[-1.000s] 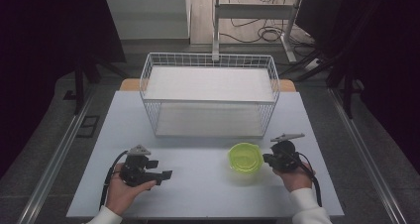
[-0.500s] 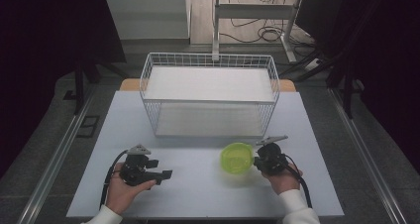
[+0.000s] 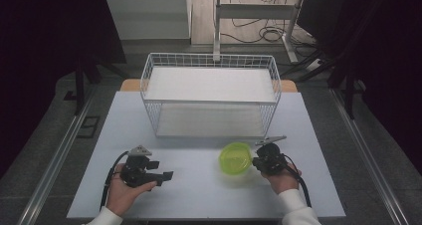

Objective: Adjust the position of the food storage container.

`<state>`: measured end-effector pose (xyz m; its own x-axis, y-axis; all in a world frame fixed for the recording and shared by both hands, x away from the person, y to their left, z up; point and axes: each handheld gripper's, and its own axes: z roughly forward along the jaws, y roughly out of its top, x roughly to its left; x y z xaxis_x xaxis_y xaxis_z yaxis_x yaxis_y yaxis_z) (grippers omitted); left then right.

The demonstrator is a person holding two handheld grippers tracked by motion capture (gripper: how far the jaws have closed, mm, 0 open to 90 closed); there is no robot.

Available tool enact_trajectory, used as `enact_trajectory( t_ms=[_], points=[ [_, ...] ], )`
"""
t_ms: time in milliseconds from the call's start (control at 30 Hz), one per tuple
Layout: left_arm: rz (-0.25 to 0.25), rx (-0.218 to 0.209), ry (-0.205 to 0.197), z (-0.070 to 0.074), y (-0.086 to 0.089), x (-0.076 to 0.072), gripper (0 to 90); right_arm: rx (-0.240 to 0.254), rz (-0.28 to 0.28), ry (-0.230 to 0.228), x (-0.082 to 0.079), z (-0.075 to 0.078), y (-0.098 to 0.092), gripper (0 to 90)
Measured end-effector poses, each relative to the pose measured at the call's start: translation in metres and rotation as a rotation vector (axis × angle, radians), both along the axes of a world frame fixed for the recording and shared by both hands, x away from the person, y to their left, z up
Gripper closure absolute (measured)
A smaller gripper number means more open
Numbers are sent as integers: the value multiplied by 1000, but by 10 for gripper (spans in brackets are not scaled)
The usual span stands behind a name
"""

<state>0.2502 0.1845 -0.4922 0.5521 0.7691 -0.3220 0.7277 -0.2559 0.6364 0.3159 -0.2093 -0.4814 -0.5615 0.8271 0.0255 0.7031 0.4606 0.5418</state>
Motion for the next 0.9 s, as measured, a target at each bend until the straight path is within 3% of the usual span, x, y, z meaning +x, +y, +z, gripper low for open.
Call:
enact_trajectory(
  t_ms=[633, 900],
  points=[
    [7, 1, -6, 0, 1, -1, 275, -26, 14, 6, 5, -11, 10, 887],
    [8, 0, -6, 0, 1, 0, 275, -34, 50, 16, 2, -17, 31, 887]
  ],
)
